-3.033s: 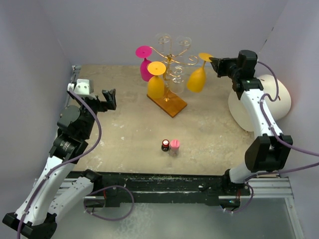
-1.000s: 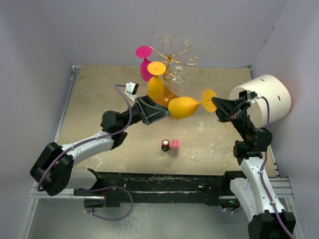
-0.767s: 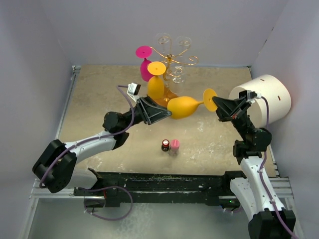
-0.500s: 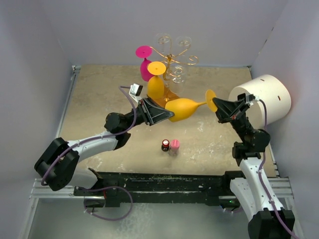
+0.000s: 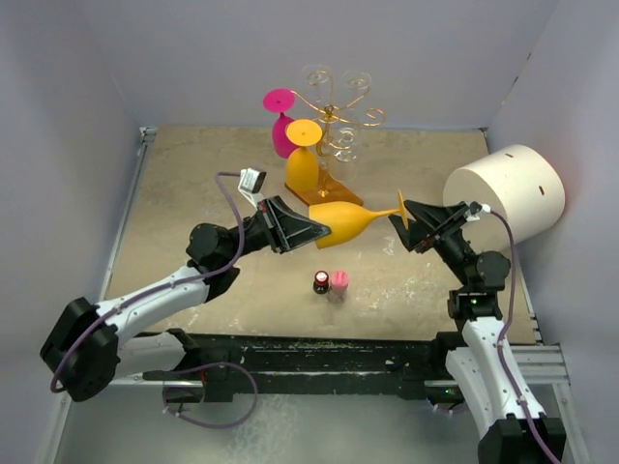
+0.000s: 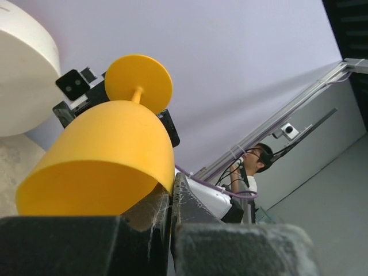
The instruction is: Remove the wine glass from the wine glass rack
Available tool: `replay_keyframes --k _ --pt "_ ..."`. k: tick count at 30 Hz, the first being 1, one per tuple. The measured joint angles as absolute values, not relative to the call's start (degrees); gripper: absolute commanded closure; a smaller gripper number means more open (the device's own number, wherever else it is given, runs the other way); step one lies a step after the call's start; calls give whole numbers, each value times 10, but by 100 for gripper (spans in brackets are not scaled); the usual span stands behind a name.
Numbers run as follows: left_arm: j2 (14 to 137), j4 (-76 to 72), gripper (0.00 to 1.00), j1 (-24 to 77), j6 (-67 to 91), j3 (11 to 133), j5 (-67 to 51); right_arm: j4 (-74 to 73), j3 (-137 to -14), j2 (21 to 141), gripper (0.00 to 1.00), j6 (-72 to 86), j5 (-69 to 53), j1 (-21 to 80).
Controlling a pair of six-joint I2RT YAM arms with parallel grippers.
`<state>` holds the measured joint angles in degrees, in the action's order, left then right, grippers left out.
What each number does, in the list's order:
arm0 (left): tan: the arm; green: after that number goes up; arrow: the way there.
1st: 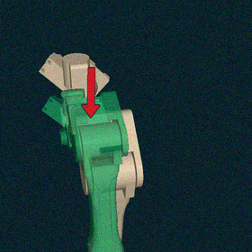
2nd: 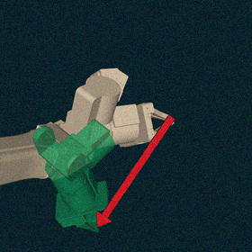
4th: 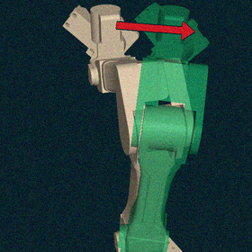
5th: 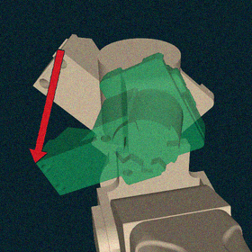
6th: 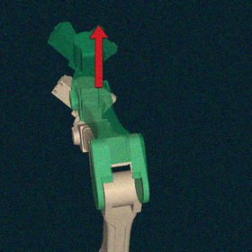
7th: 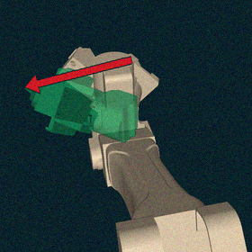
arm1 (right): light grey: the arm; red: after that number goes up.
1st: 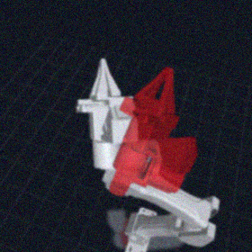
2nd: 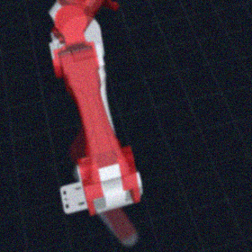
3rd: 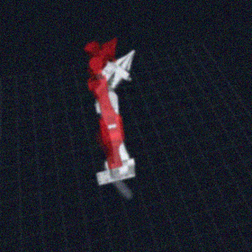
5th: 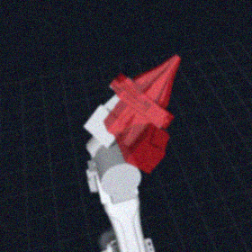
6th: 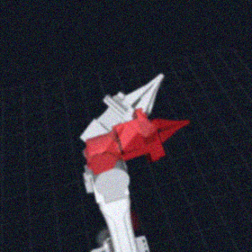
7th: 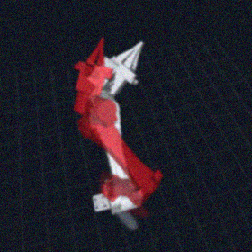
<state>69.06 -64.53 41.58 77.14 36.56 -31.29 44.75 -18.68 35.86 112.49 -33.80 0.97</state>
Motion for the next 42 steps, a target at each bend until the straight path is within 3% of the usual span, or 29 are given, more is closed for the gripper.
replay_keyframes --k 5,11,18,21,27,42 --pt "594 -501 100 415 707 355 -291 382 -192 359 0 1018 -342 10" --pt "451 -228 100 413 601 368 -222 186 -277 370 0 801 -322 10" --pt "396 132 100 413 510 474 -104 -85 -440 397 0 524 -196 11" --pt "414 268 100 413 470 538 -44 -173 -456 399 0 434 -150 11" --pt "504 428 100 413 388 626 48 -190 -439 409 0 377 -138 11" --pt "694 621 100 413 317 742 138 -116 -448 583 0 315 -167 11"
